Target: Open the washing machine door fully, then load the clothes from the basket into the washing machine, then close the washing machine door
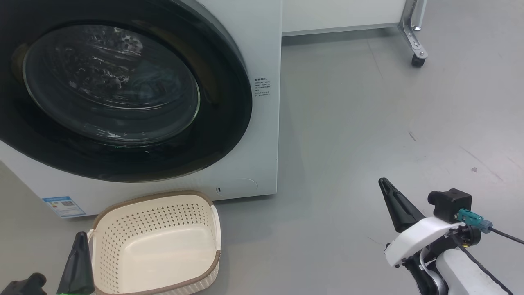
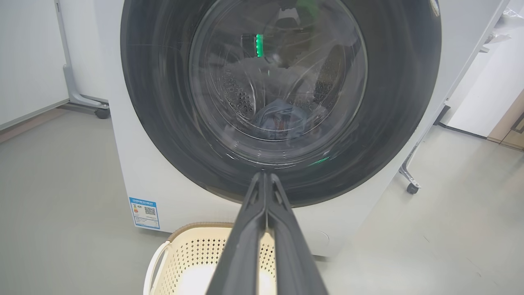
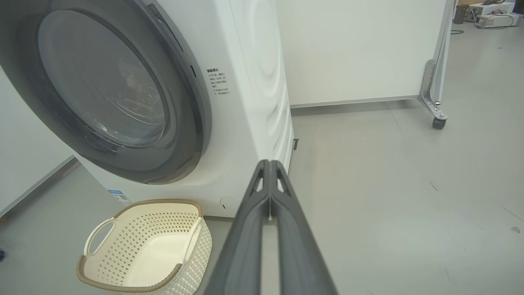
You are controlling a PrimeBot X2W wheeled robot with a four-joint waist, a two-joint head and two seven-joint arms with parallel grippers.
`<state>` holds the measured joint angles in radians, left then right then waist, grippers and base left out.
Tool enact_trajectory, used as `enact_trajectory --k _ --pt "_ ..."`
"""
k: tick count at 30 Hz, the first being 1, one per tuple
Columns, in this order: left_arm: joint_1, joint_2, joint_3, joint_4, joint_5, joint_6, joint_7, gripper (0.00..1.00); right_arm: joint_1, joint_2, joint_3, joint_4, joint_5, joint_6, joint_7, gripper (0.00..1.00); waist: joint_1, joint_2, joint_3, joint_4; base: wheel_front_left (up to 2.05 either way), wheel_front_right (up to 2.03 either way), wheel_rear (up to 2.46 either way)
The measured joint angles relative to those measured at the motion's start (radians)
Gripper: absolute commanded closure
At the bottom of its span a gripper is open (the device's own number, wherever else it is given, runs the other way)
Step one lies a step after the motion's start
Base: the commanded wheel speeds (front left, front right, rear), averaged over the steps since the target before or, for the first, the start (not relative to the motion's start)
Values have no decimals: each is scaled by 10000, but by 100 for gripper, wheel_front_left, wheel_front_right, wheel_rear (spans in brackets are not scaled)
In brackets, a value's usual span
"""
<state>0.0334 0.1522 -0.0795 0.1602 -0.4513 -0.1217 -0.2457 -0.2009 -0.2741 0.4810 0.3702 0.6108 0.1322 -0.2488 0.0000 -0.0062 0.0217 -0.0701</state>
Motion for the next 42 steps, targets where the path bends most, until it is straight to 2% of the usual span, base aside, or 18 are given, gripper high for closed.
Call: enact_trajectory --k 22,42 --pt "12 -234 226 67 -2665 10 709 100 138 502 -1258 -330 2318 -29 658 100 0 0 -51 168 0 0 0" --pt "-124 -403 514 130 -5010 104 1413 100 372 855 -2401 -633 4357 -197 1358 100 0 0 -92 307 0 0 0"
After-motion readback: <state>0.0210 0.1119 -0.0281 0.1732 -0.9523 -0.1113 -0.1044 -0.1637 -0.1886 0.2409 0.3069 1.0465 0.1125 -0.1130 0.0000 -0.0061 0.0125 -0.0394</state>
